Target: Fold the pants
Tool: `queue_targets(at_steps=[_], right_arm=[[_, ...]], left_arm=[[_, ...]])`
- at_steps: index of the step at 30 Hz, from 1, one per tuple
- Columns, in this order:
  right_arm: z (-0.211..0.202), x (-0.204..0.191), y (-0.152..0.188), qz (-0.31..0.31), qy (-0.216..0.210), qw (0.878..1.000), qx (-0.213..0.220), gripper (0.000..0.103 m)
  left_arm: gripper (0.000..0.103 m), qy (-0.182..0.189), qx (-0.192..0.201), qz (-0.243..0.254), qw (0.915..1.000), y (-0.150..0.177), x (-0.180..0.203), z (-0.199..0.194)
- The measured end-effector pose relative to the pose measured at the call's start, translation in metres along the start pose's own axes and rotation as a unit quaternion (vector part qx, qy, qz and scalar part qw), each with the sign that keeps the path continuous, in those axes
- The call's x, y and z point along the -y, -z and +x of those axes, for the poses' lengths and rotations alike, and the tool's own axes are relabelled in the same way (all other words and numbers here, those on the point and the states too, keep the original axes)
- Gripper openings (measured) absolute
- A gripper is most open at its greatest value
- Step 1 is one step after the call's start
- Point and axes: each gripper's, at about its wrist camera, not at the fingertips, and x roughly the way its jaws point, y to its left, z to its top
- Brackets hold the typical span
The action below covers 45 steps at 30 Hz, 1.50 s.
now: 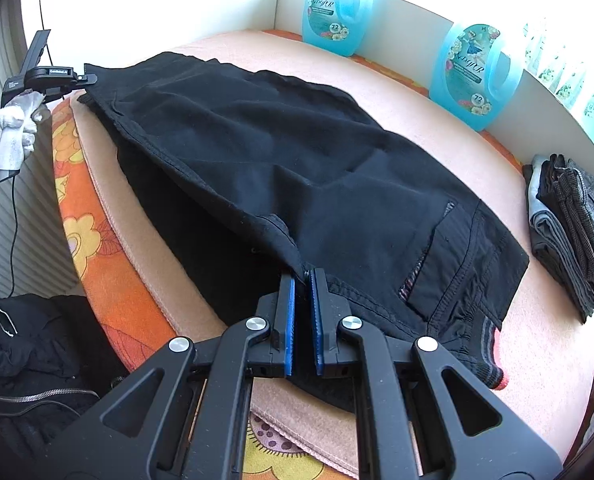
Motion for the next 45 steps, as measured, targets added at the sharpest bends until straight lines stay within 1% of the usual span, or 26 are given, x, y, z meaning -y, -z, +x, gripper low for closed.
queue_targets(at_steps=[3,6,8,10,11,12,13,14,15,17,21,24,26,29,30,31,32,33,34,35,36,37,38,40,42,45], right_arm=[[0.005,-0.008,0.005,-0.007,0.003,1.000,-0.006,0.008],[0.002,-0.012,0.006,-0.012,0.008,1.000,-0.001,0.008],[0.001,-0.012,0.008,-0.016,0.006,1.000,-0.002,0.010],[-0.006,-0.006,0.011,-0.002,-0.001,1.000,0.003,0.011],[-0.012,-0.001,0.014,0.013,-0.008,1.000,0.008,0.018],[-0.020,0.005,0.019,0.032,-0.012,0.999,0.017,0.022],[-0.030,0.013,0.024,0.054,-0.017,0.998,0.032,0.024],[-0.039,0.023,0.031,0.081,-0.017,0.995,0.047,0.033],[-0.049,0.034,0.039,0.115,-0.011,0.991,0.062,0.046],[-0.065,0.057,0.057,0.180,0.001,0.980,0.088,0.055],[-0.071,0.105,0.088,0.298,0.030,0.950,0.090,0.056],[-0.058,0.135,0.100,0.370,0.022,0.925,0.078,0.056],[-0.048,0.145,0.103,0.396,0.018,0.915,0.075,0.056],[-0.037,0.156,0.105,0.425,-0.009,0.901,0.085,0.056],[-0.034,0.157,0.105,0.427,-0.017,0.900,0.084,0.056],[-0.031,0.154,0.105,0.426,-0.019,0.901,0.081,0.055],[-0.028,0.154,0.103,0.423,-0.019,0.903,0.076,0.044],[-0.026,0.152,0.101,0.419,-0.010,0.905,0.069,0.037],[-0.026,0.150,0.099,0.414,-0.001,0.908,0.068,0.034],[-0.028,0.149,0.099,0.409,0.004,0.910,0.072,0.028],[-0.032,0.147,0.098,0.404,0.007,0.911,0.077,0.019],[-0.035,0.145,0.098,0.401,0.007,0.913,0.080,0.018],[-0.039,0.143,0.097,0.395,0.008,0.915,0.083,0.015],[-0.039,0.137,0.095,0.375,0.028,0.924,0.072,0.014],[-0.029,0.131,0.093,0.353,0.046,0.934,0.034,0.014],[-0.027,0.129,0.085,0.320,0.058,0.946,0.003,0.014]], left_arm=[[0.006,-0.005,-0.004,-0.001,1.0000,0.000,-0.005,0.001],[0.006,-0.013,-0.003,0.007,0.9999,-0.002,-0.002,0.002],[0.006,-0.007,-0.015,0.011,0.9998,-0.003,-0.002,0.005],[0.006,0.003,-0.024,-0.001,0.9997,-0.003,-0.007,0.005],[0.006,0.015,-0.028,-0.012,0.9994,-0.002,-0.010,0.004],[0.008,0.019,-0.031,-0.015,0.9992,-0.001,-0.012,0.001],[0.008,0.019,-0.032,-0.011,0.9993,0.000,-0.011,-0.002],[0.010,0.015,-0.030,-0.002,0.9994,0.001,-0.010,-0.007],[0.010,0.006,-0.027,0.008,0.9996,0.002,-0.009,-0.012],[0.010,-0.005,-0.021,0.020,0.9996,0.002,-0.010,-0.023],[0.010,-0.015,-0.001,0.031,0.9994,-0.002,-0.007,-0.040],[0.010,-0.008,0.002,0.064,0.9979,-0.002,0.014,-0.044],[0.010,0.007,-0.002,0.096,0.9954,0.001,0.036,-0.044],[0.012,0.049,-0.016,0.124,0.9909,0.008,0.070,-0.037],[0.019,0.064,-0.022,0.127,0.9897,0.010,0.079,-0.034],[0.022,0.077,-0.029,0.130,0.9881,0.014,0.089,-0.031],[0.023,0.090,-0.038,0.137,0.9857,0.019,0.099,-0.027],[0.023,0.103,-0.047,0.145,0.9829,0.023,0.110,-0.023],[0.023,0.113,-0.055,0.156,0.9798,0.029,0.121,-0.020],[0.023,0.122,-0.063,0.167,0.9763,0.035,0.133,-0.016],[0.023,0.134,-0.071,0.177,0.9726,0.040,0.144,-0.012],[0.023,0.146,-0.081,0.185,0.9684,0.046,0.155,-0.008],[0.023,0.157,-0.093,0.195,0.9638,0.052,0.166,-0.002],[0.023,0.177,-0.114,0.209,0.9550,0.064,0.188,0.008],[0.023,0.206,-0.137,0.214,0.9452,0.078,0.209,0.017],[0.023,0.240,-0.172,0.239,0.9251,0.102,0.244,0.028]])
